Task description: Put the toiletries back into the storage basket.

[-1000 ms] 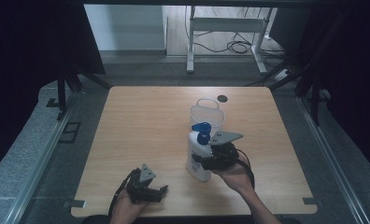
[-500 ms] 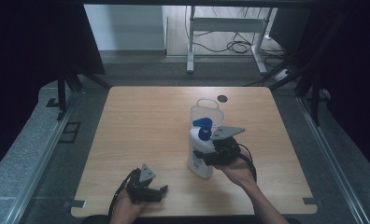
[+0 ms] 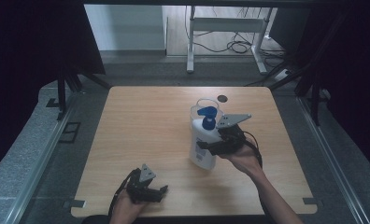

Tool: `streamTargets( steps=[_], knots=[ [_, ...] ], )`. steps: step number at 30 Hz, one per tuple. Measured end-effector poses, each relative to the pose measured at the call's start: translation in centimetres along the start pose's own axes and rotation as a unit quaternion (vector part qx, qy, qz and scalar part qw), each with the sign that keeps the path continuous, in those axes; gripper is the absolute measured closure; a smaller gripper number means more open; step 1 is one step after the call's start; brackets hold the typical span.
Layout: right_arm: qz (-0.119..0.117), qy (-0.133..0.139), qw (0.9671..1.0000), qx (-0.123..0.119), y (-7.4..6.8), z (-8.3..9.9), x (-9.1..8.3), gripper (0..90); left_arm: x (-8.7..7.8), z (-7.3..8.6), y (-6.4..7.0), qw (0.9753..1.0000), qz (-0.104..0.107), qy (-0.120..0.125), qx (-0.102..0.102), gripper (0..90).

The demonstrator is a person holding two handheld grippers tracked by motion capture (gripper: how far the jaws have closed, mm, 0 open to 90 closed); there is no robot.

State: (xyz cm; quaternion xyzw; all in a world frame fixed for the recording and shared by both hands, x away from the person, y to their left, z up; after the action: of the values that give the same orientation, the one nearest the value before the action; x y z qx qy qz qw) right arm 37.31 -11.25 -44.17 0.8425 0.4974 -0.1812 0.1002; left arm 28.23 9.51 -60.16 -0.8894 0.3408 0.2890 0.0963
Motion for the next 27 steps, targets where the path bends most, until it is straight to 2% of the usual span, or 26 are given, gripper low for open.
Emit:
streamTargets(
  steps=[20,27],
  knots=[
    [-0.024,0.014,0.9996,-0.010,3.0,-3.4,-1.1,37.4,0.0,0.0,0.0,1.0000,0.000,0.001,-0.001,11.6],
    [-0.030,0.023,0.9990,-0.023,4.4,-5.4,-1.4,37.4,0.0,0.0,0.0,1.0000,-0.001,0.000,-0.002,11.6]
  ],
)
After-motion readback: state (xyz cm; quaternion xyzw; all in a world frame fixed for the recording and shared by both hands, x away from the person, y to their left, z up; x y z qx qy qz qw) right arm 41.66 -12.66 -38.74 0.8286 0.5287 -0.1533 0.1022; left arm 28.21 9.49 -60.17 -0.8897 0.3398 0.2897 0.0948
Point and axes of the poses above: each handheld gripper's, and its own axes: x roughly forward along the jaws, z roughly out of its underside, y roughly to its right, the point moved 8 cm from there along x, roughly forward along the jaws, and after that the axes turned 11 degrees about y, right-handed, at the moved point
